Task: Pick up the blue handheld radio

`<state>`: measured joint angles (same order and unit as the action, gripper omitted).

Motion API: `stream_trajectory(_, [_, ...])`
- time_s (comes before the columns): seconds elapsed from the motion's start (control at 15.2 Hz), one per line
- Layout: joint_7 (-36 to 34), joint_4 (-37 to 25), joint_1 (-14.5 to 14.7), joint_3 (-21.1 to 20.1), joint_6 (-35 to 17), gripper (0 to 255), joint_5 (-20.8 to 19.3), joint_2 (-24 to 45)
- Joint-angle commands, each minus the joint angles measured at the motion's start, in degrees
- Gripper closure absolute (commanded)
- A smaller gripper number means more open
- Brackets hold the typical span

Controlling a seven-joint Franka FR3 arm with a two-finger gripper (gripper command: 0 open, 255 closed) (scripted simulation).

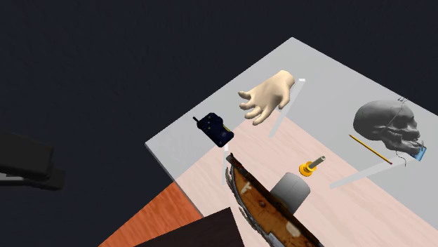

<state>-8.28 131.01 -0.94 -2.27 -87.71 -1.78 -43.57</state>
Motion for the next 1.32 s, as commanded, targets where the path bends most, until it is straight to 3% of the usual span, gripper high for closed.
stream_trajectory(0.0, [0.0, 0.0, 0.0, 0.0, 0.0, 0, 0.0, 0.0])
stream_trajectory(0.66, [12.3, 8.1, -0.7, 8.7, -17.8, 0, -4.2, 9.2])
stream_trajectory(1.25, [23.9, 7.8, -0.7, 15.9, -33.7, 0, -4.5, 24.9])
